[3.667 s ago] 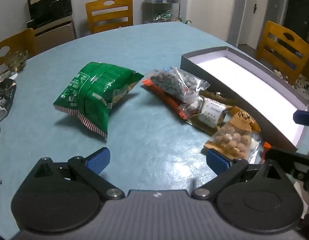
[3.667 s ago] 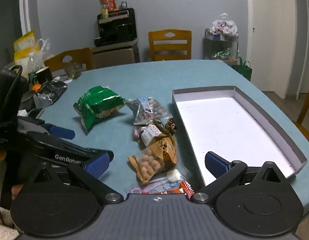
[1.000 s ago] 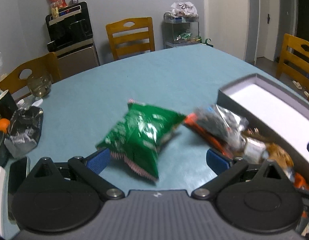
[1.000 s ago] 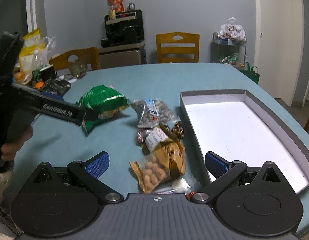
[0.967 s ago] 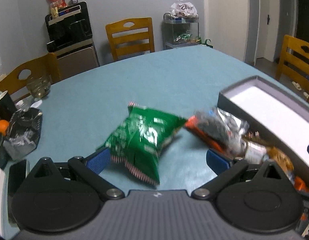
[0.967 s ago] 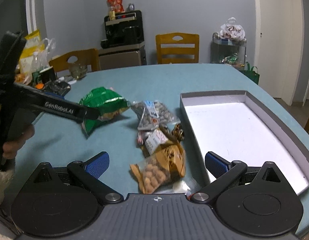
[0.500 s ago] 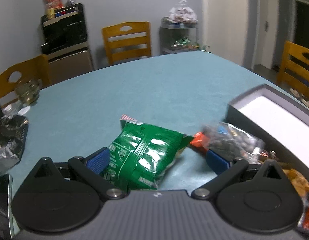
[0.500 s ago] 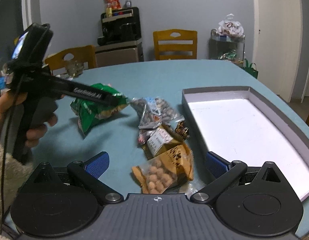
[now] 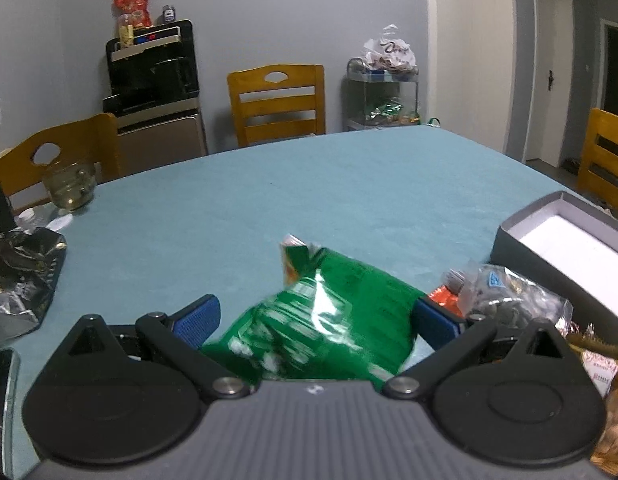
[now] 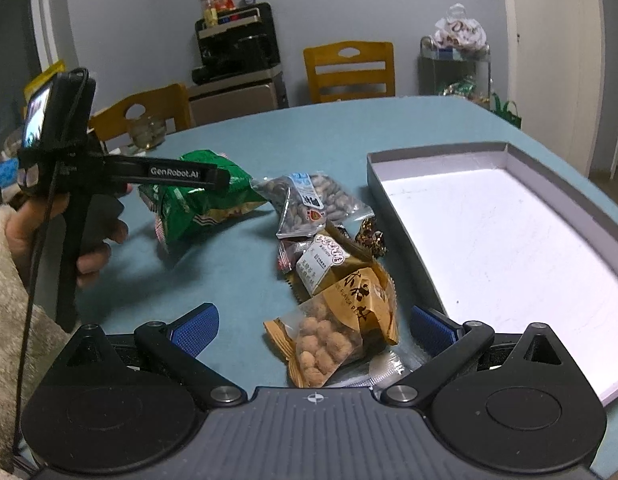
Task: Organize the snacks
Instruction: 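Grasp the green chip bag with the left tool while the right tool grasps the peanut bag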
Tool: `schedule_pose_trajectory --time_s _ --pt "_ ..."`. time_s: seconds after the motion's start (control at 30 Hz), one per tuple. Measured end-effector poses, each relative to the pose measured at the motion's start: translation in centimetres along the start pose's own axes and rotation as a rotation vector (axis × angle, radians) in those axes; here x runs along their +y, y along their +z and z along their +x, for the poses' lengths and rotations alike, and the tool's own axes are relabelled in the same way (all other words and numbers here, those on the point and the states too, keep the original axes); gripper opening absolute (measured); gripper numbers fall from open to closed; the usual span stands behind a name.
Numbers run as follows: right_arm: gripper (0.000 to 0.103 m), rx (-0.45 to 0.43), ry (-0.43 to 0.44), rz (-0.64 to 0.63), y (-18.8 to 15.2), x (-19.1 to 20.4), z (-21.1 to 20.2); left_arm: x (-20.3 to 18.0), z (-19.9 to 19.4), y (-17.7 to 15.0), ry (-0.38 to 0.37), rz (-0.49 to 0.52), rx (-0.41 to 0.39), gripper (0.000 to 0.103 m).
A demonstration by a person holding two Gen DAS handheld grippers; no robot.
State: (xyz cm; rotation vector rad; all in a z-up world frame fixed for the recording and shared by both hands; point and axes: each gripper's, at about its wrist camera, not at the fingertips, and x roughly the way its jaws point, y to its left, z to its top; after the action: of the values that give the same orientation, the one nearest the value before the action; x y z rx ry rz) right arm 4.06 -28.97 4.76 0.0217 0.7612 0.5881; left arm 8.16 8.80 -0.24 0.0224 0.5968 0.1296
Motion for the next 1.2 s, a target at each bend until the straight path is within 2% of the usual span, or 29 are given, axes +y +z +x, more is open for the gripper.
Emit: schedule_pose_trajectory --time_s 0.17,0.33,0.53,0.7,0.83,0.93,1.2 --pt "0.1 0.012 0.023 0.021 0.3 -0.4 0.8 -1.2 1.2 -0.7 -0.015 0.04 0.023 0.103" --pt "0.096 -0.006 -0.003 -0.002 0.3 0.0 1.3 -1.4 2.8 -1.5 -0.048 0.037 0.09 0.103" --pt "0.082 -0.025 -0.065 -0.083 -0.2 1.0 1.9 -0.8 3.6 -1.8 -0.074 0.002 0.111 0.103" --pt "0.069 -0.039 -0.085 -0.15 -0.8 1.7 1.7 -0.3 4.1 -2.0 -0.059 -0.012 0.127 0.103" --pt "0.066 -0.047 -0.07 -0.142 -1.0 1.4 1.7 -0.4 4.6 -2.3 -0.059 -0.016 0.162 0.103" --pt "0.06 -0.058 -0.067 -0.123 -0.8 0.9 1.5 0.0 4.7 -2.5 -0.063 -0.034 0.163 0.103" --pt "0.059 -0.053 -0.063 -0.146 -0.9 0.8 1.2 0.2 4.7 -3.1 -0.062 -0.045 0.152 0.103"
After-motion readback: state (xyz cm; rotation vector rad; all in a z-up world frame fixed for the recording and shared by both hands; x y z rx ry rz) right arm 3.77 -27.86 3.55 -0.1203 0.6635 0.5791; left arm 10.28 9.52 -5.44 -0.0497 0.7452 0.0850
